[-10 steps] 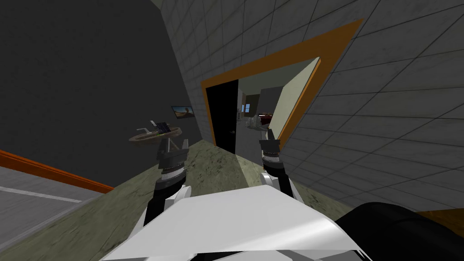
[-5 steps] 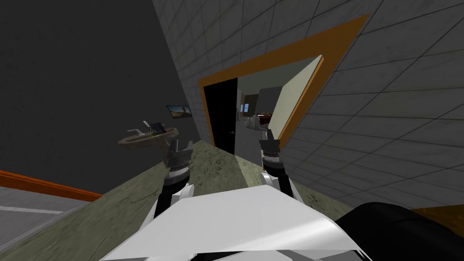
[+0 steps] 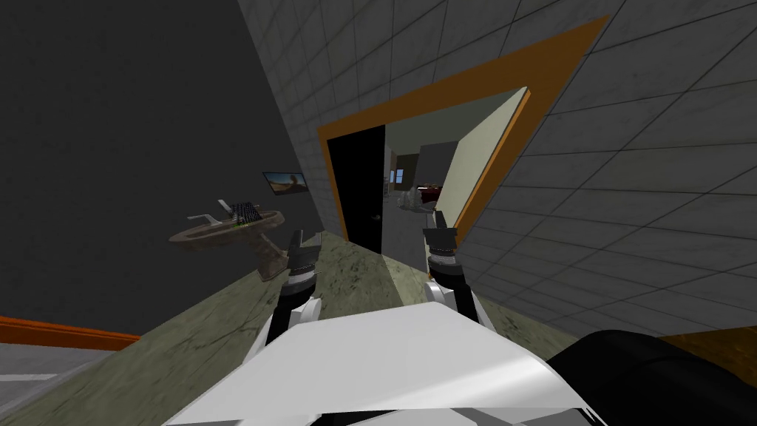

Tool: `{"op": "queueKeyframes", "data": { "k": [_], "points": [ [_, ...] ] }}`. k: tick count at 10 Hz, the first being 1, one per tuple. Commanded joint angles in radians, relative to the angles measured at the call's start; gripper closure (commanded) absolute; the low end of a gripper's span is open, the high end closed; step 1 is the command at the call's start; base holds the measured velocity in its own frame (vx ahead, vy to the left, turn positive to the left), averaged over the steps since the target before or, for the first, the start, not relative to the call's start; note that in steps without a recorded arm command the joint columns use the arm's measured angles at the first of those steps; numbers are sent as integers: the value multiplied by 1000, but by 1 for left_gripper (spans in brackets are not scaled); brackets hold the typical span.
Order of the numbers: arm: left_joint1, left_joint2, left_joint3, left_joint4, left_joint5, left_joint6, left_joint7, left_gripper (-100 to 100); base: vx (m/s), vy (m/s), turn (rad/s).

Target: Push the door open

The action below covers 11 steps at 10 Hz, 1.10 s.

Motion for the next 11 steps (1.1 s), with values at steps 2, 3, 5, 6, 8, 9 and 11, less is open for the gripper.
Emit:
{"op": "queueKeyframes", "data": {
  "k": [2,3,5,6,8,9,11],
  "points": [
    [-23,9,-11,65,5,-7,-4,-100,96,8,-72],
    [-35,12,-14,93,7,-10,-5,-100,89,6,-67],
    [-58,19,-21,150,12,-16,-7,-100,88,9,-77],
    [-71,23,-24,181,15,-19,-9,-100,95,14,-83],
    [-97,29,-31,242,20,-25,-11,-100,100,18,-70],
    [-110,32,-35,273,22,-28,-13,-100,82,8,-76],
    [-136,37,-42,337,28,-35,-15,-100,104,2,-84]
  ]
}}
